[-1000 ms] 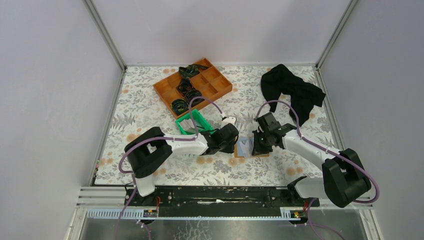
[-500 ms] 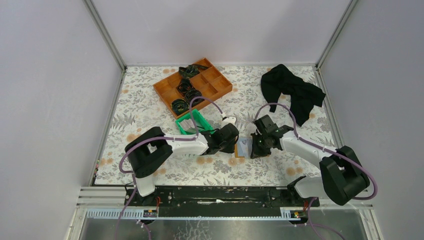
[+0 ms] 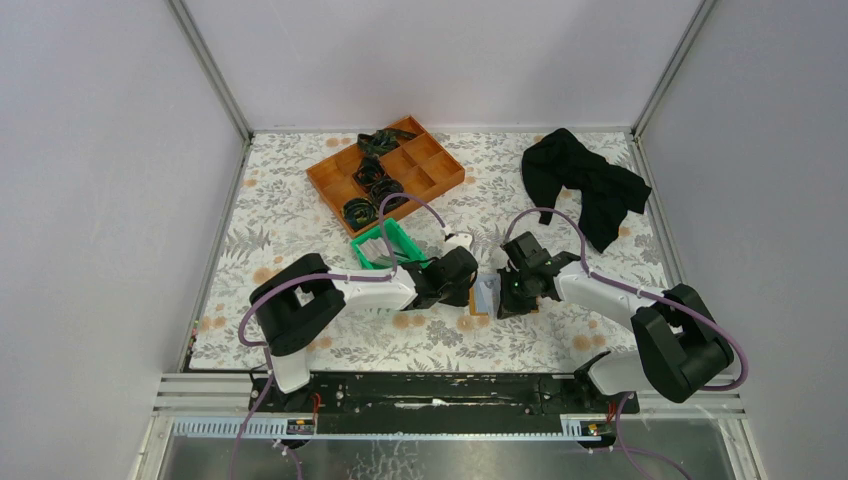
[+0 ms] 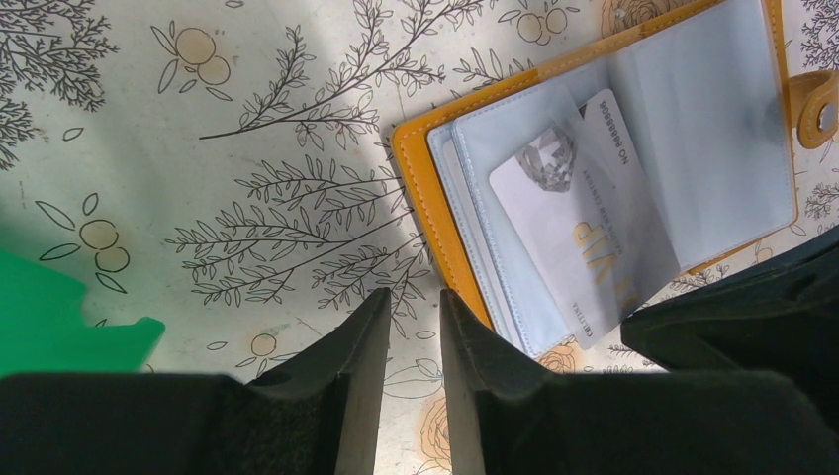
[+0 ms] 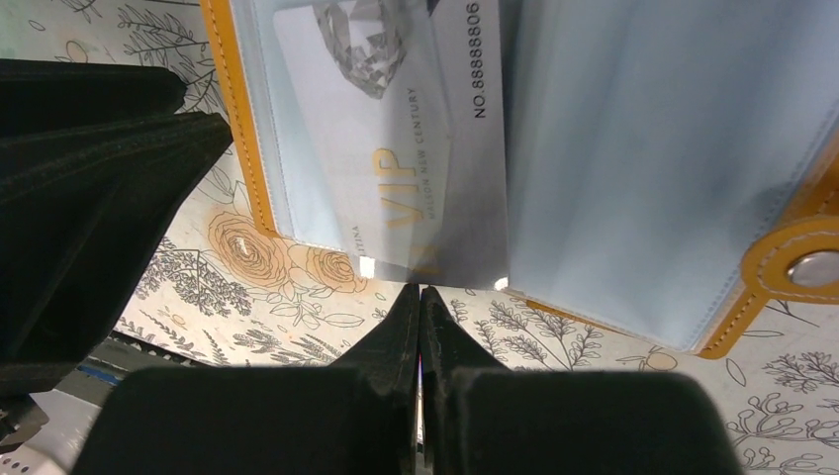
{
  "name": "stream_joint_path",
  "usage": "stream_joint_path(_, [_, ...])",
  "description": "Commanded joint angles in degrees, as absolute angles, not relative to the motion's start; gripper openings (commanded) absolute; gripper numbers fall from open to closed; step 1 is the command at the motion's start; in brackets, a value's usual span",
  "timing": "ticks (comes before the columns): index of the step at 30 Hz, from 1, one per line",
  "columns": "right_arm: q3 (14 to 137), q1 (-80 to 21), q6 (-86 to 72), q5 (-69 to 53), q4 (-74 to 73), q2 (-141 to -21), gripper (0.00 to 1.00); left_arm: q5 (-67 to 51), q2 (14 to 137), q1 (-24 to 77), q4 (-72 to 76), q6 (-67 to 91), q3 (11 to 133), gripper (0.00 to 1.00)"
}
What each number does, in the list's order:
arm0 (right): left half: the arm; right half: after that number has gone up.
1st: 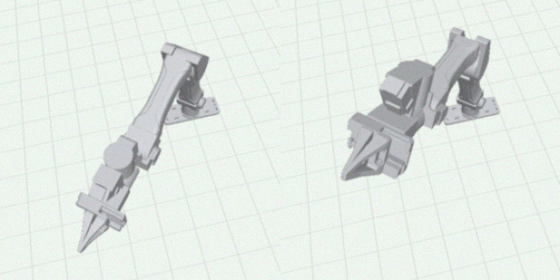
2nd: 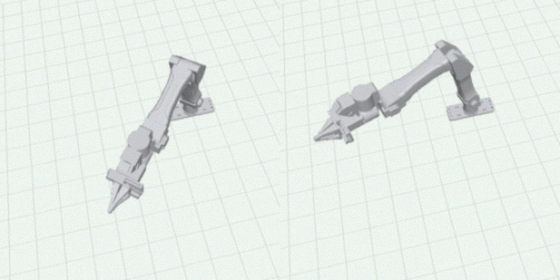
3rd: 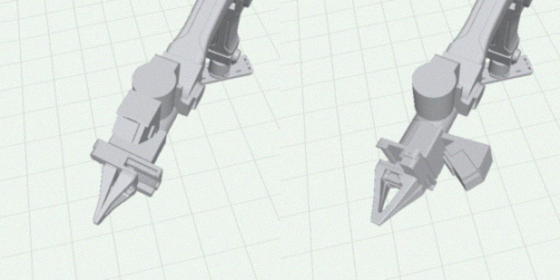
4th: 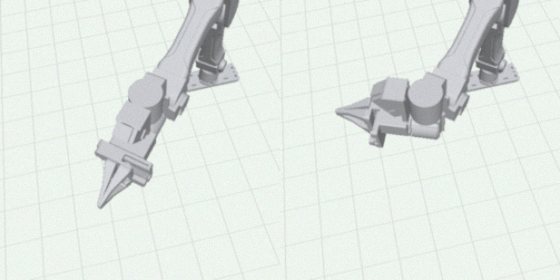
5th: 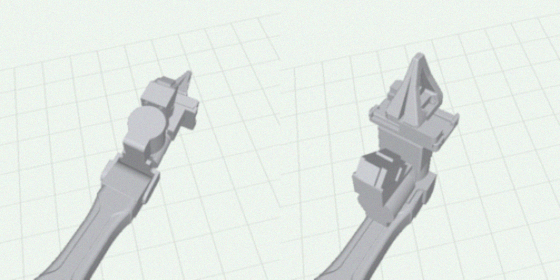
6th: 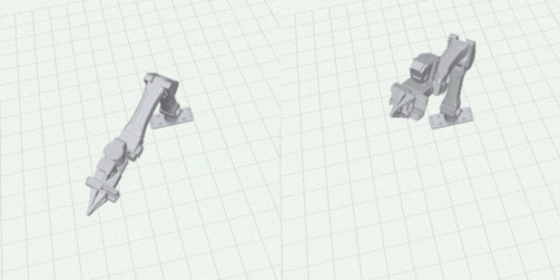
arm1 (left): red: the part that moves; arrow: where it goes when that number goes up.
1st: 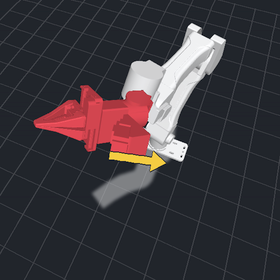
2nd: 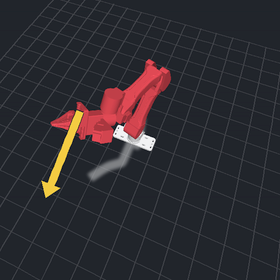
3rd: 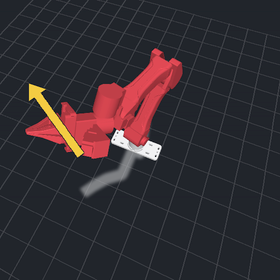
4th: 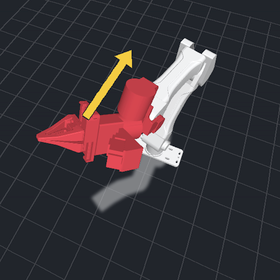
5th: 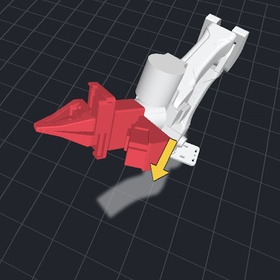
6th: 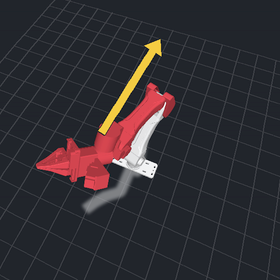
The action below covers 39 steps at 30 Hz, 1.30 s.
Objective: Put the credit cards into the card holder
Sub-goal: Insert the credit card into the card holder, then adjust the credit card in the card holder.
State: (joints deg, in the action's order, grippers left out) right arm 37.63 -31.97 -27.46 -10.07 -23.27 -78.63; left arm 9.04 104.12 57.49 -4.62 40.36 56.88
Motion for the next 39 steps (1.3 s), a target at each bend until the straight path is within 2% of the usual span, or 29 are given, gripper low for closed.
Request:
stream_joint_path(1, [37.06, -33.25, -28.30, -9.90, -21.24, -78.94, 0.00, 5.94, 108.42, 58.32, -10.46, 40.08, 54.95, 0.33])
stream_joint_path(25, [40.40, -34.82, -27.99, -9.48, -19.43, -81.11, 0.00, 5.32, 108.19, 58.33, -10.16, 41.04, 53.90, 0.32])
stream_joint_path(33, [41.24, -35.59, -28.20, -9.83, -24.48, -76.29, 0.00, 5.52, 108.15, 58.35, -9.92, 41.04, 53.87, 0.32])
stream_joint_path(39, [43.14, -35.55, -30.55, -2.90, -26.64, -73.02, 0.03, 5.16, 108.43, 58.32, -9.74, 41.04, 54.23, 0.32])
